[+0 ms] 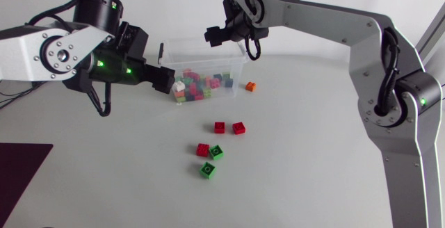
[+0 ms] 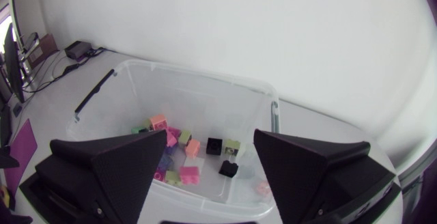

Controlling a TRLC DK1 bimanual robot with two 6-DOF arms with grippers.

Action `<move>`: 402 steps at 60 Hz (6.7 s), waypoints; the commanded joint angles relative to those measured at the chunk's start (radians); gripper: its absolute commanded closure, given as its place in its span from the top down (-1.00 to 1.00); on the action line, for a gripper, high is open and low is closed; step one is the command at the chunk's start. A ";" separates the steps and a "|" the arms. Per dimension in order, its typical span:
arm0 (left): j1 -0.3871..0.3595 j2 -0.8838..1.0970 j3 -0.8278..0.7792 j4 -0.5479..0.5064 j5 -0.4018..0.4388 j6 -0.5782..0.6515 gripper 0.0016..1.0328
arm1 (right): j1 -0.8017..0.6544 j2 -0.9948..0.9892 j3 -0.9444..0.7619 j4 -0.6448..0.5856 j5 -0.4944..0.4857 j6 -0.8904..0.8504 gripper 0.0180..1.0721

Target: Place the duplo bricks in the container

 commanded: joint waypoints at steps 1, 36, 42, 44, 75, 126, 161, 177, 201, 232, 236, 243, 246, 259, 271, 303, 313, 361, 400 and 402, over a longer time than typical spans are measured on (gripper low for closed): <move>-0.020 -0.021 -0.035 -0.015 0.005 0.026 0.91 | 0.001 -0.045 -0.003 -0.047 0.021 0.039 0.92; -0.092 0.083 -0.135 -0.055 0.141 0.195 0.91 | 0.038 -0.478 -0.526 -0.151 0.015 0.016 0.92; -0.075 0.111 -0.132 -0.061 0.160 0.302 0.91 | 0.061 -0.564 -0.637 -0.149 -0.014 -0.025 0.92; -0.075 0.124 -0.129 -0.061 0.160 0.338 0.91 | 0.068 -0.582 -0.666 -0.148 -0.014 -0.035 0.92; -0.098 0.388 -0.010 -0.093 0.237 0.826 0.91 | 0.064 -0.722 -1.008 -0.083 -0.048 -0.048 0.92; -0.141 0.592 0.195 -0.308 0.349 1.062 0.51 | 0.022 -0.648 -1.151 0.056 -0.085 -0.024 0.92; -0.115 0.609 0.252 -0.419 0.365 1.022 -0.69 | 0.047 -0.423 -1.032 0.116 -0.052 0.004 0.91; -0.072 0.523 0.229 -0.442 0.384 0.997 -0.69 | 0.076 -0.337 -0.962 0.111 -0.012 0.015 0.83; 0.015 0.364 0.230 -0.422 0.431 0.916 -0.69 | 0.084 -0.246 -0.910 0.117 0.020 0.034 0.33; 0.069 0.272 0.247 -0.377 0.445 0.830 -0.69 | 0.093 -0.171 -0.851 0.127 0.024 0.044 -0.24; 0.077 0.272 0.264 -0.354 0.445 0.798 -0.69 | 0.091 -0.180 -0.856 0.130 0.024 0.044 -0.42; 0.097 0.281 0.304 -0.296 0.445 0.729 -0.69 | 0.085 -0.226 -0.873 0.136 0.024 0.042 -0.45; 0.104 0.287 0.316 -0.270 0.445 0.701 -0.69 | 0.082 -0.249 -0.879 0.140 0.023 0.042 -0.45; 0.115 0.316 0.345 -0.152 0.439 0.602 -0.69 | 0.067 -0.344 -0.876 0.157 0.015 0.047 -0.47; 0.129 0.374 0.424 -0.100 0.408 0.523 -0.69 | 0.059 -0.393 -0.865 0.188 0.014 0.056 -0.47; 0.155 0.502 0.586 -0.018 0.344 0.407 -0.69 | 0.022 -0.504 -0.781 0.183 -0.005 0.056 -0.47; 0.161 0.543 0.658 -0.015 0.329 0.368 -0.69 | 0.031 -0.528 -0.767 0.173 -0.003 0.062 -0.47; 0.152 0.703 0.922 -0.173 0.276 0.327 -0.68 | 0.047 -0.602 -0.796 0.157 -0.003 0.073 -0.48; 0.155 0.532 0.776 -0.293 0.250 0.316 0.93 | 0.047 -0.576 -0.716 0.183 -0.005 0.076 -0.48; 0.156 0.509 0.747 -0.285 0.250 0.316 0.93 | 0.047 -0.571 -0.709 0.185 -0.005 0.080 -0.48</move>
